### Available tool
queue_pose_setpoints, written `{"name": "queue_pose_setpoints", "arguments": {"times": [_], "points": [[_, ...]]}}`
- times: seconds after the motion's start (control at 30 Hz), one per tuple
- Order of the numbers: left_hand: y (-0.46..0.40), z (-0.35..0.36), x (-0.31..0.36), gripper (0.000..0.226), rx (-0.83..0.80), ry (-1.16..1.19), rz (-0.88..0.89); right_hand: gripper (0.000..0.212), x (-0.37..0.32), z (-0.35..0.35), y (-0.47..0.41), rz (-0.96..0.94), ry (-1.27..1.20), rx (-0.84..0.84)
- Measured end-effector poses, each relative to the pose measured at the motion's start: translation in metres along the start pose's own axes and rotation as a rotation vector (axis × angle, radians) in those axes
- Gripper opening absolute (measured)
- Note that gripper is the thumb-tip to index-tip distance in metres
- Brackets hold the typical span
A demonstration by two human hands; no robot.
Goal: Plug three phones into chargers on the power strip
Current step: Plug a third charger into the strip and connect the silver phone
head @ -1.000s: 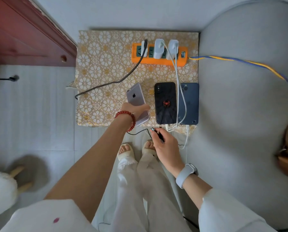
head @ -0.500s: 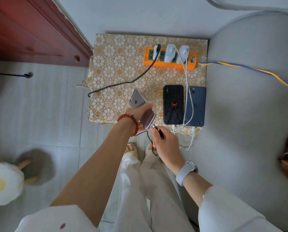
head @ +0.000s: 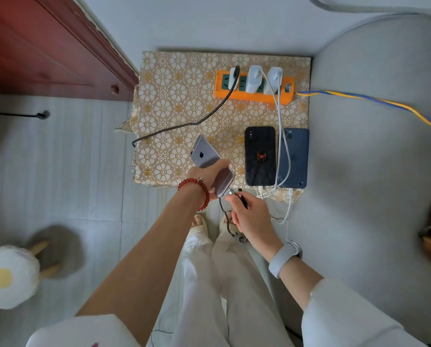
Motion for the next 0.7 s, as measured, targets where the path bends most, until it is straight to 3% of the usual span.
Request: {"name": "queue_pose_setpoints", "arguments": {"times": [0.3, 0.57, 0.67, 0.7], "points": [[0.003, 0.003, 0.005, 0.057, -0.015, 0.030, -0.046, 0.036, -0.008, -0.003, -0.002, 0.075, -0.200, -0.112], [0.002, 0.004, 0.006, 0.072, 0.025, 0.088, -0.035, 0.030, -0.003, -0.006, -0.003, 0.069, -0.174, -0.157], [0.001, 0.002, 0.008, 0.075, 0.041, 0.091, -0.021, 0.015, 0.003, -0.007, -0.003, 0.149, -0.249, -0.212], [0.000, 0.001, 0.008, 0.075, 0.042, 0.080, -0.020, 0.021, 0.005, -0.007, -0.003, 0.178, -0.261, -0.232]]}}
Point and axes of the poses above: each hand's wrist, its own y-axis away from the middle knuckle, its own z-axis out of the palm, x = y × z, the point moved 3 cm from there along -y, towards the middle knuckle, and after that the axes turned 2 degrees about -x, right-handed, at the moved point
